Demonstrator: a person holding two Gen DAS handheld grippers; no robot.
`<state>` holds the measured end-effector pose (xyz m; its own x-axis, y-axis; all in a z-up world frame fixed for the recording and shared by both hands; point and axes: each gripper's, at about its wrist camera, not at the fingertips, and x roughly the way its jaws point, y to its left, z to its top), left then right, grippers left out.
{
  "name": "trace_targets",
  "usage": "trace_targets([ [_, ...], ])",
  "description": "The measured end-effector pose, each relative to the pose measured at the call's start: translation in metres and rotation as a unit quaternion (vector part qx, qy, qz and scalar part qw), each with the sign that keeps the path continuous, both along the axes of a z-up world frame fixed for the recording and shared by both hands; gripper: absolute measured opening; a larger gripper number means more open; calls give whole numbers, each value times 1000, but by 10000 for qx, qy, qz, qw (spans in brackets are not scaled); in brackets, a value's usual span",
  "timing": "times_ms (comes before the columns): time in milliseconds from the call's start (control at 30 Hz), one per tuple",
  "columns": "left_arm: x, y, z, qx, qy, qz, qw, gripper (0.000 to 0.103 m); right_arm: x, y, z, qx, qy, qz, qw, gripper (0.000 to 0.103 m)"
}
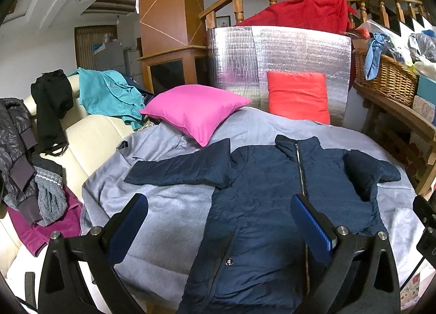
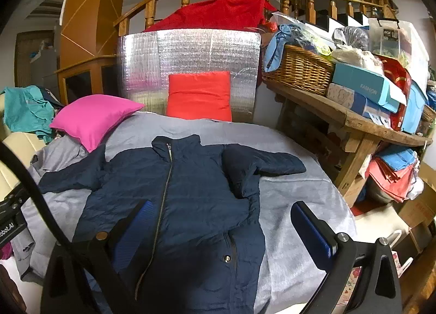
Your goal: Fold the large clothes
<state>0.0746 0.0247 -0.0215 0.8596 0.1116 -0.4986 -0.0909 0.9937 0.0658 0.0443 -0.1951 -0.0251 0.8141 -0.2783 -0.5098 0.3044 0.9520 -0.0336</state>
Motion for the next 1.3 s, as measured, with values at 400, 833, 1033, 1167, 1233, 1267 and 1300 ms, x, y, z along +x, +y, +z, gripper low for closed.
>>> trace_targets([
  [400, 41, -24, -44, -22, 763, -314, 9966, 103, 28, -69, -33, 631, 105, -166, 9978, 102],
  [833, 72, -42, -80, 261, 1220, -417, 9913, 103, 91, -245, -94, 3400, -256, -360, 9394, 102],
  [1033, 85, -43, -90, 353, 1317, -327, 9901, 103, 149, -309, -136, 4556, -541, -621, 8864, 97],
  [1167, 96, -45, -98, 421, 1418, -303, 9885, 103, 187, -334, -165, 5140, -598, -730, 8526, 88],
  [1233, 100, -47, -101, 470, 1449, -313, 9878, 103, 204, -346, -176, 5373, -642, -806, 8371, 85],
  [1267, 102, -48, -103, 497, 1461, -320, 9875, 103, 211, -352, -183, 5458, -660, -891, 8305, 84],
  [1300, 104, -50, -105, 529, 1466, -325, 9872, 103, 219, -357, -189, 5560, -703, -955, 8227, 83],
])
